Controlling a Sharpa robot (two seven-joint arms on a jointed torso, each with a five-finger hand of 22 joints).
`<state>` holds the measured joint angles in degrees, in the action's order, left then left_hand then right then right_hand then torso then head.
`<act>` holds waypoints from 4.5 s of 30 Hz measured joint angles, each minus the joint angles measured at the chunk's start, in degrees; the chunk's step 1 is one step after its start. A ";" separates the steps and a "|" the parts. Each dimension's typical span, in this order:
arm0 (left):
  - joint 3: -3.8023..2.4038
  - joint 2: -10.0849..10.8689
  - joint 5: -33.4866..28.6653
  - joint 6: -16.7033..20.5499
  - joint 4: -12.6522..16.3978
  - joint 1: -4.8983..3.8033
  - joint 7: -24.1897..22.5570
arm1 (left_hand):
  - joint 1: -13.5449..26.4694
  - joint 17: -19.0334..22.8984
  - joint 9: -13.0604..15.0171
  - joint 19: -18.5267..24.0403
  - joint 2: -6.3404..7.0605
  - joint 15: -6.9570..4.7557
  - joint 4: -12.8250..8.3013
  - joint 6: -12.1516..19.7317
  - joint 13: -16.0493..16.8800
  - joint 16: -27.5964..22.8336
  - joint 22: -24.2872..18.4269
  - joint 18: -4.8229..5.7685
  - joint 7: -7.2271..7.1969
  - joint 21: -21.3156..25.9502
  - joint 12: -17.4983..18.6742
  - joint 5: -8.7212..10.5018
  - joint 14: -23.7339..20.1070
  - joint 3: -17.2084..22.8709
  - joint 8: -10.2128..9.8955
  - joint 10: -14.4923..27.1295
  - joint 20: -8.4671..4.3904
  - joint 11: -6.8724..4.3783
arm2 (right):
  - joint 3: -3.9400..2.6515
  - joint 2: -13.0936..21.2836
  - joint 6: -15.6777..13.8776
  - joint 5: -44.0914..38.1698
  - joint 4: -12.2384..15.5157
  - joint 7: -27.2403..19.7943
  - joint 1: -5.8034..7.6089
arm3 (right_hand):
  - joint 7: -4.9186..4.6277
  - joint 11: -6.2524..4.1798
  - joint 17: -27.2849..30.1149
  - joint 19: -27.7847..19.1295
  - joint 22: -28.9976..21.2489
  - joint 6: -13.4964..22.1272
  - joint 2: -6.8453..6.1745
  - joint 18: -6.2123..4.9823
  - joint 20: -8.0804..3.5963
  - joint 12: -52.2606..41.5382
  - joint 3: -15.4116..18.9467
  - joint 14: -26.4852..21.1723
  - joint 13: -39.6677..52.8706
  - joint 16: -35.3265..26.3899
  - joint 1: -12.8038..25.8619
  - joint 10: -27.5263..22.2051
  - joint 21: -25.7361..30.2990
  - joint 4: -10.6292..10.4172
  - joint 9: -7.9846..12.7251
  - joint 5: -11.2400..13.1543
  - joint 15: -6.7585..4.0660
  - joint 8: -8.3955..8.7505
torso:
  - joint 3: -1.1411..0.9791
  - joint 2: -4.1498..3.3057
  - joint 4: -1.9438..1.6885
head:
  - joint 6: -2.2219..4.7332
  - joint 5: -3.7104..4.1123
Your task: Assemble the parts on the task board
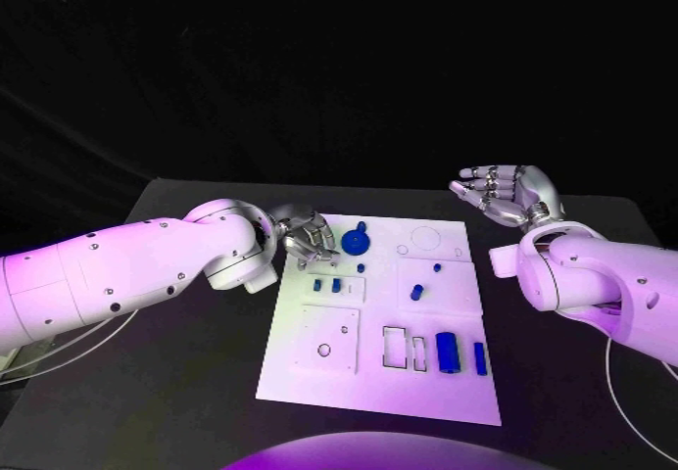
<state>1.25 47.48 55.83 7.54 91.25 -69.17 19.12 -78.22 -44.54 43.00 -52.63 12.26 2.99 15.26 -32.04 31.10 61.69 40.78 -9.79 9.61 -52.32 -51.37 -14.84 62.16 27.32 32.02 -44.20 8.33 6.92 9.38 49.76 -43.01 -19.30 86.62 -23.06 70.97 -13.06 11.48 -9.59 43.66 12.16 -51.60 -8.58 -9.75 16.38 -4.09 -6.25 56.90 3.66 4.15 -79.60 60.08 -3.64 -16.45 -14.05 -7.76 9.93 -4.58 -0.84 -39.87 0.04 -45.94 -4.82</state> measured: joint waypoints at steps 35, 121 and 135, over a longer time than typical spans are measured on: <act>2.18 -12.53 31.03 -2.54 -11.14 0.92 -17.89 | -8.76 9.74 -22.94 -0.21 3.90 0.32 -1.89 -11.08 -21.47 6.57 1.27 0.01 -0.62 0.21 15.35 1.78 -2.94 -3.13 -6.31 -0.80 0.48 0.37 | 0.00 -0.08 0.20 -0.14 0.48 1.14 -0.04 | -0.35 -0.31 0.58 -0.19 -0.63 -1.12 0.98 0.00 0.20 0.00 -0.42 0.00 0.00 0.00 -1.00 0.32 0.00 0.73 -0.02 0.00 0.00 0.00 | -0.03 -0.12 0.02 | 0.27 1.09; 2.01 -14.62 29.82 -7.81 -15.18 0.80 -16.14 | -6.41 0.55 -27.74 -5.95 0.51 -1.43 -7.99 -21.74 -26.22 19.11 15.78 0.01 -0.63 -13.71 22.91 1.85 6.74 5.96 -10.96 -14.22 -0.95 -1.60 | -0.01 -0.15 0.73 -0.28 0.61 1.43 -0.04 | -0.34 -0.31 0.78 -0.19 -0.84 -1.11 0.98 0.00 0.21 0.00 -0.42 0.00 0.00 0.00 -1.00 0.32 0.00 0.72 0.06 0.00 0.00 -0.01 | -0.01 -0.01 -0.05 | -0.18 1.18; 0.75 -11.50 24.99 -7.15 -11.43 1.17 -16.28 | -6.28 0.57 -27.74 -5.95 0.65 -1.44 -7.82 -21.94 -26.29 19.11 15.84 0.01 -0.83 -13.70 23.24 1.85 6.74 5.79 -11.19 -14.50 -0.95 -1.30 | 0.00 -0.41 0.75 -0.34 0.17 1.35 -0.06 | -0.46 -0.31 0.84 -0.19 -0.83 -1.23 1.22 0.00 0.21 0.00 -0.42 0.00 0.00 0.00 -0.75 0.32 0.00 0.72 0.05 0.00 0.00 -0.01 | 0.01 0.08 -0.13 | 0.19 1.07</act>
<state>2.00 35.98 80.82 0.39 79.82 -68.00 2.84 -84.50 -43.97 15.26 -58.58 12.90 1.55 7.44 -53.98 4.81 80.81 56.62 -9.78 8.78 -66.02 -28.13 -12.99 68.90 33.11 20.84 -58.70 7.37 5.62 9.38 49.36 -42.26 -19.64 86.78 -21.70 70.91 -13.52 11.17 -8.75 43.47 11.33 -52.82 -7.36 -9.74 16.59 -4.09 -6.66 56.91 3.66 4.15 -80.35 60.40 -3.64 -15.73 -14.00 -7.76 9.92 -4.58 -0.83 -39.79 -0.09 -45.76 -3.75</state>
